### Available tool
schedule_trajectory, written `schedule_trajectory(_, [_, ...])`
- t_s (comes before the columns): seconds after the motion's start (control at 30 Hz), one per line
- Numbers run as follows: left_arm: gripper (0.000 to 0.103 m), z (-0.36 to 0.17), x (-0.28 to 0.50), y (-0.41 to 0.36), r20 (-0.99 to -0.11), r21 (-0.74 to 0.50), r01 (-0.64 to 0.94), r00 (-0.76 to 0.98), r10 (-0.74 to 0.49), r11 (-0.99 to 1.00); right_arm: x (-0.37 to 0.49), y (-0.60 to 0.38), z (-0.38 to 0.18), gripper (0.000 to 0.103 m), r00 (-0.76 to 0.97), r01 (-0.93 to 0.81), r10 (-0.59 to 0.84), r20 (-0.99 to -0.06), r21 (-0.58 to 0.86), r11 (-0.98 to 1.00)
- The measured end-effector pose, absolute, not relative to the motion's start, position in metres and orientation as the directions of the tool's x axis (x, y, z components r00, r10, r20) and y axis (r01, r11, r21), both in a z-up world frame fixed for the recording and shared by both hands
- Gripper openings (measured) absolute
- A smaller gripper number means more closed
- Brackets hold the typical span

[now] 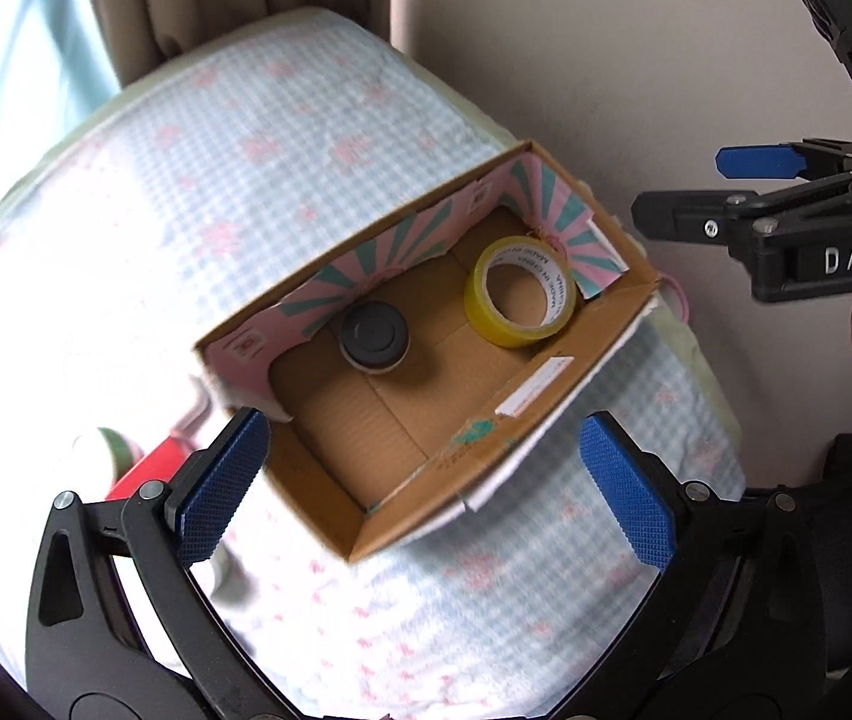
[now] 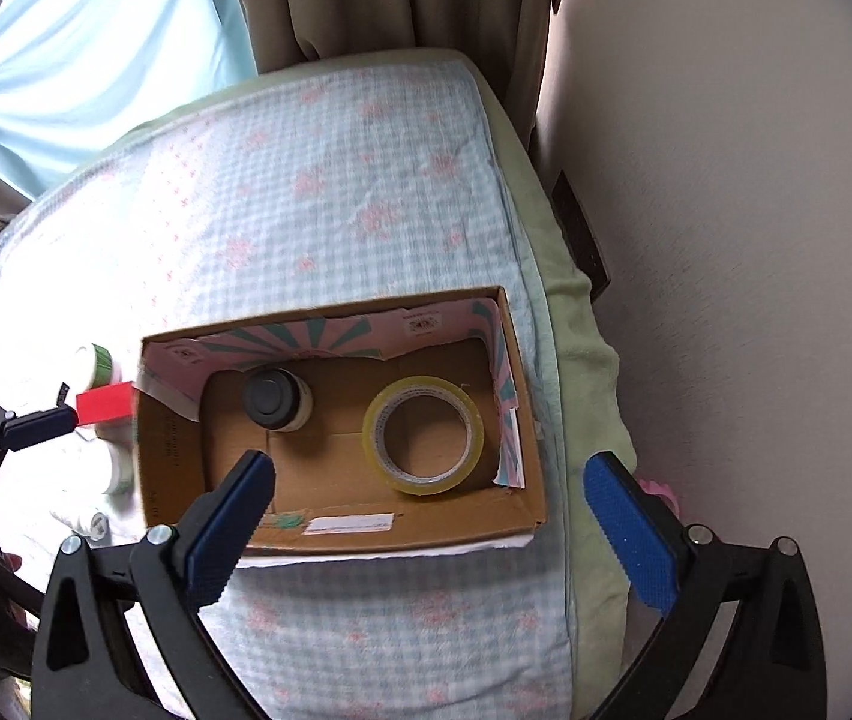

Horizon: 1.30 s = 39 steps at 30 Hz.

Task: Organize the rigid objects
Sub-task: 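Open both tools to release the jar and tape roll, then withdraw, then grasp the white pill bottle with the left tool while the right tool grasps the red box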

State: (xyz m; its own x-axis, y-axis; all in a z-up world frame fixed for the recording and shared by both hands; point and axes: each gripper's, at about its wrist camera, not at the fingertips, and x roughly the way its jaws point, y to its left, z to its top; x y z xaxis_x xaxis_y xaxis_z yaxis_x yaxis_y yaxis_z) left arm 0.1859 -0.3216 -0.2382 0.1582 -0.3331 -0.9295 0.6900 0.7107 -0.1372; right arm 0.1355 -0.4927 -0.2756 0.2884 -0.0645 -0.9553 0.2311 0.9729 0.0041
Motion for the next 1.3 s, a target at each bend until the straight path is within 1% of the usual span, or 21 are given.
schedule_trajectory(0.1, [0.103,-0.218,0.176,-0.297,-0.921,-0.13,0.662,0.194,-0.336,0.738,0.122,-0.479,-0.243,0.103,0.345,0.232,-0.067,-0.936,0.016,0.973])
schedule_trajectory(0.17, [0.103,-0.207,0.17,-0.279,-0.917,-0.125,0.633,0.221,-0.333,0.764,0.118,-0.466,-0.231,0.103,0.362,0.219,-0.073,-0.929,0.009,0.976])
schedule_trajectory(0.3, [0.103,-0.187,0.157,-0.237,-0.916,-0.113,0.572,0.258,-0.309,0.813,0.111,-0.435,-0.209,0.103,0.404,0.162,-0.022,-0.915,0.048,0.986])
schedule_trajectory(0.47, [0.103,-0.16,0.142,-0.176,-0.907,-0.09,0.465,0.327,-0.265,0.881,0.11,-0.38,-0.187,0.103,0.446,0.045,0.084,-0.891,0.116,0.992])
schedule_trajectory(0.63, [0.103,-0.152,0.14,-0.113,-0.898,-0.091,0.289,0.39,-0.203,0.953,0.128,-0.32,-0.185,0.103,0.455,-0.115,0.141,-0.879,0.099,0.988])
schedule_trajectory(0.77, [0.103,-0.161,0.144,-0.069,-0.904,-0.141,0.135,0.386,-0.183,0.981,0.143,-0.285,-0.189,0.103,0.451,-0.224,0.216,-0.866,0.124,0.967])
schedule_trajectory(0.83, [0.103,-0.168,0.148,-0.05,-0.913,-0.143,0.052,0.379,-0.153,0.988,0.153,-0.266,-0.194,0.103,0.438,-0.292,0.227,-0.87,0.102,0.951])
schedule_trajectory(0.87, [0.103,-0.173,0.15,-0.042,-0.911,-0.167,0.014,0.38,-0.16,0.986,0.158,-0.257,-0.198,0.103,0.429,-0.334,0.235,-0.872,0.089,0.938])
schedule_trajectory(0.93, [0.103,-0.185,0.154,-0.026,-0.918,-0.176,-0.058,0.37,-0.142,0.983,0.169,-0.24,-0.207,0.103,0.409,-0.417,0.255,-0.876,0.07,0.906])
schedule_trajectory(1.03, [0.103,-0.204,0.156,-0.007,-0.933,-0.158,-0.175,0.348,-0.089,0.972,0.185,-0.218,-0.228,0.103,0.372,-0.535,0.27,-0.888,0.033,0.844])
schedule_trajectory(1.1, [0.103,-0.221,0.157,0.002,-0.939,-0.167,-0.246,0.334,-0.078,0.955,0.197,-0.205,-0.244,0.103,0.336,-0.603,0.286,-0.897,0.029,0.798])
schedule_trajectory(1.3, [0.103,-0.283,0.161,0.02,-0.958,-0.219,-0.473,0.269,-0.097,0.853,0.229,-0.177,-0.303,0.103,0.229,-0.769,0.281,-0.932,0.004,0.639])
